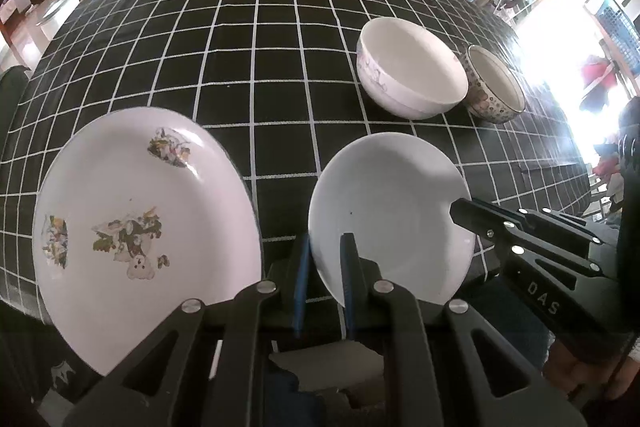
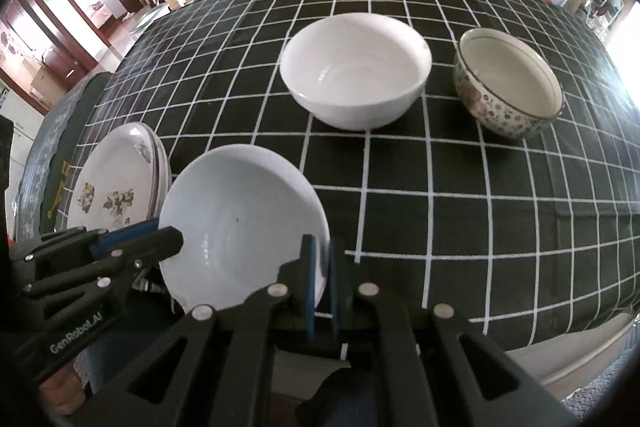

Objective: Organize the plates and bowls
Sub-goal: 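Lift the plain white bowl with the left gripper toward the plate stack, then lower the white bowl onto the table beside the plates, open left gripper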

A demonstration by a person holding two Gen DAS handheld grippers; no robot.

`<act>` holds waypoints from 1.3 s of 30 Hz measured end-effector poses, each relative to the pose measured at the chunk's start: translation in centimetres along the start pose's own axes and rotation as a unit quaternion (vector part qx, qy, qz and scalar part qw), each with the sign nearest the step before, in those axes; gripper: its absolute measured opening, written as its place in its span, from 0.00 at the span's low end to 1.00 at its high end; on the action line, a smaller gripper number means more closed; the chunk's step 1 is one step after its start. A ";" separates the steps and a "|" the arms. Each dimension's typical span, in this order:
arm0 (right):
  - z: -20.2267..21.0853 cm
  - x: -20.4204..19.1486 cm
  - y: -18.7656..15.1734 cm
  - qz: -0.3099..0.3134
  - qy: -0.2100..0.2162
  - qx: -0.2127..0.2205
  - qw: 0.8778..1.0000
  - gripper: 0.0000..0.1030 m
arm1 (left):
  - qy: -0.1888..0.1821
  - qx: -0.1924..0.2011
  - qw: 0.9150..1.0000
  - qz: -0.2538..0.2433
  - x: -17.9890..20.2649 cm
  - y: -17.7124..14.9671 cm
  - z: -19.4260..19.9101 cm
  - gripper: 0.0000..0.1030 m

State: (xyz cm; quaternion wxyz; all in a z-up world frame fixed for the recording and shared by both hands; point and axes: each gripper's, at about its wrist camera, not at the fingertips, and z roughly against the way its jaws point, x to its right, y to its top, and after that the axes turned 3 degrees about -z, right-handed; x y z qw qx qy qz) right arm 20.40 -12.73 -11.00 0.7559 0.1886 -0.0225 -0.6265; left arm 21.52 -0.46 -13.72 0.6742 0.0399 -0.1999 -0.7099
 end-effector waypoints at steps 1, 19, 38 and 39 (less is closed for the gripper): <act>-0.1 0.1 0.0 -0.001 0.000 0.000 1.000 0.09 | 0.000 0.000 1.000 0.001 0.1 -0.1 -0.1 0.13; 3.8 0.9 -0.2 -0.004 -0.011 0.040 0.999 0.10 | 0.012 0.047 0.999 0.013 -1.2 -0.4 4.2 0.13; 8.7 2.0 1.8 -0.016 0.020 0.055 0.998 0.31 | 0.014 0.078 0.996 -0.027 2.9 2.4 8.9 0.13; 8.8 2.3 2.2 -0.019 0.023 0.056 0.998 0.34 | 0.015 0.077 0.996 -0.029 3.1 2.9 8.9 0.13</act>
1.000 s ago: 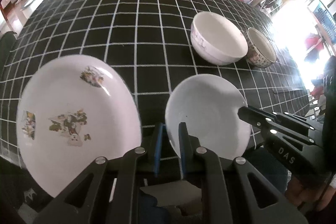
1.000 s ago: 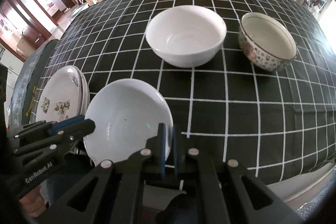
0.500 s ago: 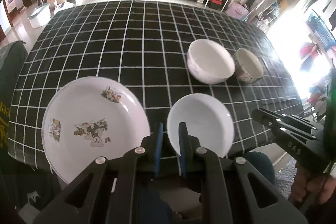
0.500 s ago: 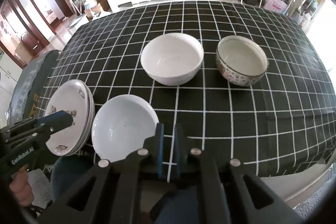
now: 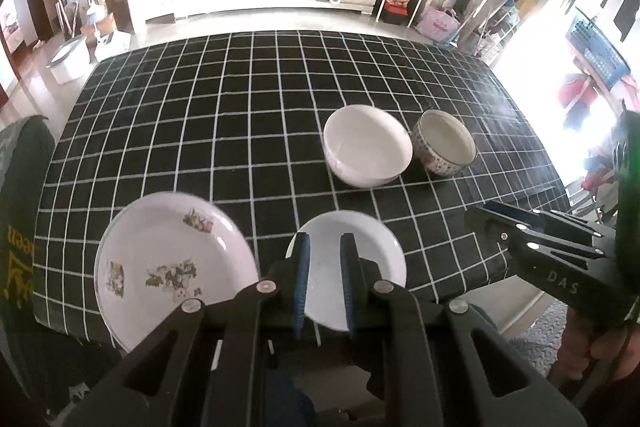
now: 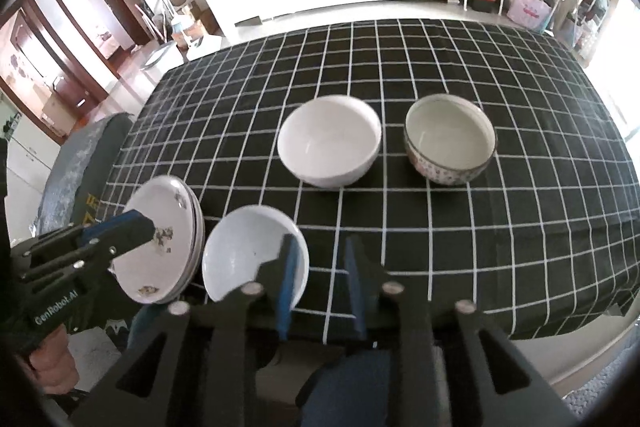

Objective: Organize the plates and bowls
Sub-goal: 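Lower the white bowl onto the table beside the plates, open left gripper, then move the left gripper to the second plain white bowl and grip its rim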

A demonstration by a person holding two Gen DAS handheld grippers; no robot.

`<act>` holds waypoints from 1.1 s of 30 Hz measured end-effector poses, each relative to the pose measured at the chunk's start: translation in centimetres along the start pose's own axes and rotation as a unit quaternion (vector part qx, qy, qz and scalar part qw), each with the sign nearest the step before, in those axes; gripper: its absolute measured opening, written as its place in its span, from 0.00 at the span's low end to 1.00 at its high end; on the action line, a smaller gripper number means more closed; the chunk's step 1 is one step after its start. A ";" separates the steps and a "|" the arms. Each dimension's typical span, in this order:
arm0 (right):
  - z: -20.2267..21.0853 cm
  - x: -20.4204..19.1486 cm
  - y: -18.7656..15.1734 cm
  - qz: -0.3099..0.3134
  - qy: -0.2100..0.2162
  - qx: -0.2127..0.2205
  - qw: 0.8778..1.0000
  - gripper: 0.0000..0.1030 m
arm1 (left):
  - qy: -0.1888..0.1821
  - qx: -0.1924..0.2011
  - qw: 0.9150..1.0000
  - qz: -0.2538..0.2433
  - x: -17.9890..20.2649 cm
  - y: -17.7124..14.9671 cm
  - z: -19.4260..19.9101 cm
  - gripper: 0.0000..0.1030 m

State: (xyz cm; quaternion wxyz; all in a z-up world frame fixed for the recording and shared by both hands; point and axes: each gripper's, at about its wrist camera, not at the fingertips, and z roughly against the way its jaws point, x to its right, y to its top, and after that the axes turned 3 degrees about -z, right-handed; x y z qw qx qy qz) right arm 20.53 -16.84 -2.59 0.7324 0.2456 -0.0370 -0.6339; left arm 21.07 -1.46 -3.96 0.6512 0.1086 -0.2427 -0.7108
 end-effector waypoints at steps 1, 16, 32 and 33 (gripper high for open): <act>0.0 0.2 0.3 -0.003 0.001 0.001 1.000 0.38 | 0.001 -0.001 1.000 0.000 0.1 0.3 -0.2 0.13; -4.3 4.2 6.8 -0.100 0.049 -0.061 0.992 0.42 | -0.027 -0.057 0.997 0.041 -0.8 7.7 -6.0 0.31; -11.2 5.6 9.1 -0.125 0.019 -0.112 0.986 0.42 | -0.052 -0.116 0.989 0.080 -2.5 10.5 -15.0 0.35; -11.5 5.7 9.1 -0.127 0.019 -0.115 0.985 0.42 | -0.053 -0.118 0.988 0.080 -2.5 10.6 -15.3 0.35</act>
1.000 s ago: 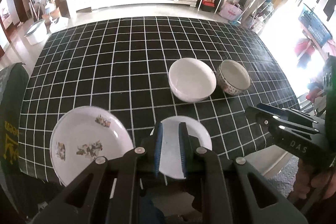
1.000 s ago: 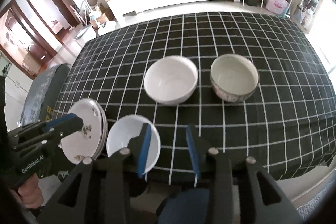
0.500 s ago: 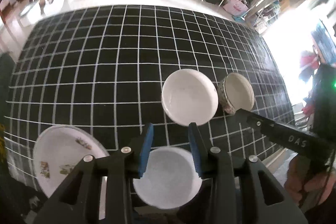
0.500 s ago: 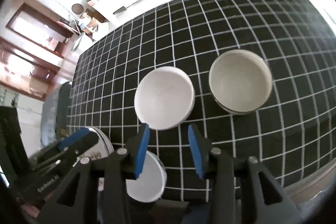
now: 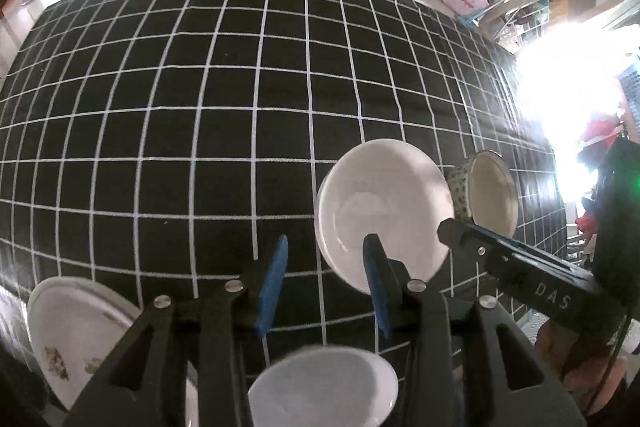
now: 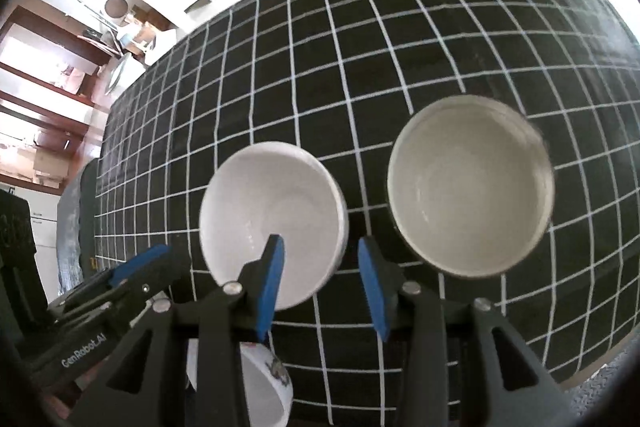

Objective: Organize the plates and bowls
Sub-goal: 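Move the left gripper to the second plain white bowl and grip its rim, then lift the second white bowl with the left gripper over the first bowl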

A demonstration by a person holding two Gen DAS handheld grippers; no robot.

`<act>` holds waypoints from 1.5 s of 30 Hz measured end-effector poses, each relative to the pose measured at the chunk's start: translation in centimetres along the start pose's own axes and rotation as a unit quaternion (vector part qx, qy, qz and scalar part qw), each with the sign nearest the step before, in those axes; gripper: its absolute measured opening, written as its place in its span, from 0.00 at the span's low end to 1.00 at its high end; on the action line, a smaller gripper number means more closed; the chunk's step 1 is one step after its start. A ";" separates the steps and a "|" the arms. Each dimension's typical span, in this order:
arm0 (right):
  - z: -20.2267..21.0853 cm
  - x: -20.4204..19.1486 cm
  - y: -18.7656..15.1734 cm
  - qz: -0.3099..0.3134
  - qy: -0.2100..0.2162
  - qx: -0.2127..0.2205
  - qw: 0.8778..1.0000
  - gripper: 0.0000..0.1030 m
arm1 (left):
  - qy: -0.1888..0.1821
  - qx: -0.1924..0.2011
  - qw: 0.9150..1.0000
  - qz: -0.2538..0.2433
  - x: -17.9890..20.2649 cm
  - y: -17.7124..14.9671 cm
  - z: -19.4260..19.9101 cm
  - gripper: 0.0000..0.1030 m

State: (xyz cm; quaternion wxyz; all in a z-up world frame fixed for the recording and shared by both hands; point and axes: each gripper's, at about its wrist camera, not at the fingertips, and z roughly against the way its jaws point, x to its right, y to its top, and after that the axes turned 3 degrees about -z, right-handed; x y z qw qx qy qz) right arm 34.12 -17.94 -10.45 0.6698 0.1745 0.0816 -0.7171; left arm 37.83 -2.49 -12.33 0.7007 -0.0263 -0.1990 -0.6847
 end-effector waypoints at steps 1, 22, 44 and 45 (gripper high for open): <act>-0.3 0.0 0.1 -0.001 0.000 -0.002 1.000 0.42 | 0.000 -0.002 1.000 -0.002 0.1 0.1 -0.3 0.35; -1.8 -0.7 0.2 0.056 -0.049 0.005 0.997 0.19 | 0.012 -0.018 1.000 -0.013 -0.9 0.6 -3.1 0.11; -3.0 -4.4 -2.2 0.088 -0.040 -0.015 0.995 0.16 | 0.027 -0.017 0.999 0.005 -6.0 -2.2 -0.3 0.10; -3.0 -4.4 -2.3 0.086 -0.044 -0.015 0.995 0.15 | 0.028 -0.016 0.999 0.005 -6.0 -2.3 -0.3 0.11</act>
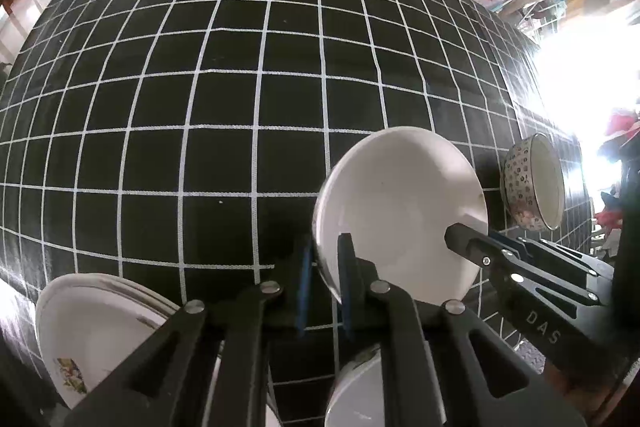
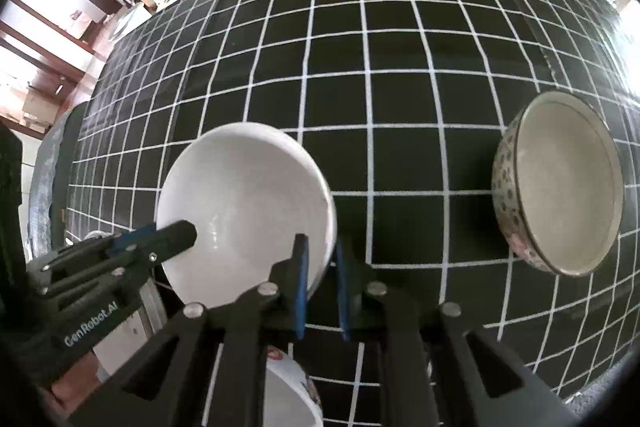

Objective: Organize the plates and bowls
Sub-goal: 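Lift the second white bowl with the left gripper over the first bowl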

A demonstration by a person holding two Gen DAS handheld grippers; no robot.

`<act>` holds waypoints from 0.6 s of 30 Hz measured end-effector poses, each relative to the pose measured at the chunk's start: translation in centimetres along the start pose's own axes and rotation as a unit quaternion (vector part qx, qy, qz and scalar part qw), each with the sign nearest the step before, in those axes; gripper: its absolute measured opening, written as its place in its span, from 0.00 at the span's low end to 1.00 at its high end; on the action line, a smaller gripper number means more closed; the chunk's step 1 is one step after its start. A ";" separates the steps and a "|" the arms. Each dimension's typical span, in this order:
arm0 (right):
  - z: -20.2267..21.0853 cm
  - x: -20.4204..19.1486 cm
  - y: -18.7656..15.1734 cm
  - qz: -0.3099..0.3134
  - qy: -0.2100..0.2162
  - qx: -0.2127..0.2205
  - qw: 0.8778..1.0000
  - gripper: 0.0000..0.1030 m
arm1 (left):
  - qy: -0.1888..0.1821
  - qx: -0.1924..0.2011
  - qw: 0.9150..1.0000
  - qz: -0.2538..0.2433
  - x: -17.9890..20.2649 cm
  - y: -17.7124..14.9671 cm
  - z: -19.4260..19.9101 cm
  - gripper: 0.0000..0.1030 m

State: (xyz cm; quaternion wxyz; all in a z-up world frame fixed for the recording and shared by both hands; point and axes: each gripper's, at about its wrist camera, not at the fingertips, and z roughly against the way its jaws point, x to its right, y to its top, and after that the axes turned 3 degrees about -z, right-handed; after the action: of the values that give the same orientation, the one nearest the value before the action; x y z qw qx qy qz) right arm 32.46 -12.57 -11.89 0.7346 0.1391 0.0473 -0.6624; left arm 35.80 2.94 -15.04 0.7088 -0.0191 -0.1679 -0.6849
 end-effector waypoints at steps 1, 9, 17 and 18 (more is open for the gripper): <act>0.1 -0.1 0.0 -0.001 -0.003 0.001 1.000 0.15 | 0.000 0.001 1.000 0.001 0.2 0.0 0.0 0.11; 2.7 -1.6 0.5 -0.001 -0.006 0.029 1.000 0.15 | 0.005 0.029 1.000 -0.008 1.6 0.1 2.9 0.11; 6.5 -2.3 -1.8 0.003 -0.004 0.051 0.999 0.15 | 0.007 0.059 0.998 -0.017 3.3 -2.5 7.5 0.11; 6.9 -2.4 -2.3 0.004 -0.004 0.053 0.999 0.15 | 0.008 0.060 0.998 -0.018 3.5 -2.9 7.9 0.11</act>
State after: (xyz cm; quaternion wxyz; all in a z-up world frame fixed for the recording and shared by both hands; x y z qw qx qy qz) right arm 29.14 -12.34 -4.99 0.7292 0.1753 0.0081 -0.6615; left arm 31.33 1.45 -7.28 0.6975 0.0324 -0.2032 -0.6864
